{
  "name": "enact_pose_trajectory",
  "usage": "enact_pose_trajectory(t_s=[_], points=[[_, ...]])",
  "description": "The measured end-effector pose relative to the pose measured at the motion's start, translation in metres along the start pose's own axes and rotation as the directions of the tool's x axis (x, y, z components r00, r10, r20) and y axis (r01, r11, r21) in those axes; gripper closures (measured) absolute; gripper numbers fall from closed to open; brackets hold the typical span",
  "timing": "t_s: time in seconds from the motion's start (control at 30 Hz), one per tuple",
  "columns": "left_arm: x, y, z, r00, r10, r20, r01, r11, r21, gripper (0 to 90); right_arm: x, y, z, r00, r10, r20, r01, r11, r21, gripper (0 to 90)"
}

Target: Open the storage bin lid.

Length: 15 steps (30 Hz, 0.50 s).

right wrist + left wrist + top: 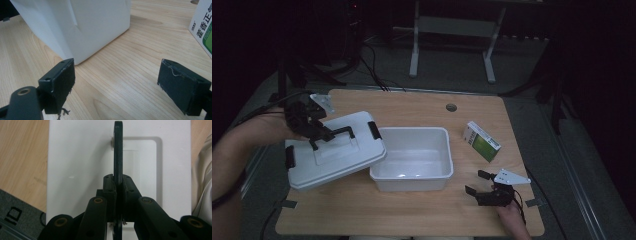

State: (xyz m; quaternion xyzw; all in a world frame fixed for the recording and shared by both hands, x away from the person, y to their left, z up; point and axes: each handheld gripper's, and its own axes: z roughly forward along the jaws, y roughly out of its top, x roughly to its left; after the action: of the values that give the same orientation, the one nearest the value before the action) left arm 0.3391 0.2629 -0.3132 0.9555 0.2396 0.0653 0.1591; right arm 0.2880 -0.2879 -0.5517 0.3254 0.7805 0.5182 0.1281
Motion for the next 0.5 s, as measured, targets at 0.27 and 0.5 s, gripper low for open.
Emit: enact_pose_trajectory(t_s=[0.27,0.5], points=[[0.007,-0.034,0.002,0.9976,-0.068,-0.008,0.068,0.9976,-0.007,83.5,0.000,0.000,0.000,1.0000,-0.002,0.000,0.002,1.000,0.001,14.2],[0.012,-0.056,0.013,0.9930,-0.118,-0.007,0.117,0.9929,-0.019,83.5,0.001,0.001,0.001,1.0000,-0.005,0.001,0.005,1.000,0.002,14.1]])
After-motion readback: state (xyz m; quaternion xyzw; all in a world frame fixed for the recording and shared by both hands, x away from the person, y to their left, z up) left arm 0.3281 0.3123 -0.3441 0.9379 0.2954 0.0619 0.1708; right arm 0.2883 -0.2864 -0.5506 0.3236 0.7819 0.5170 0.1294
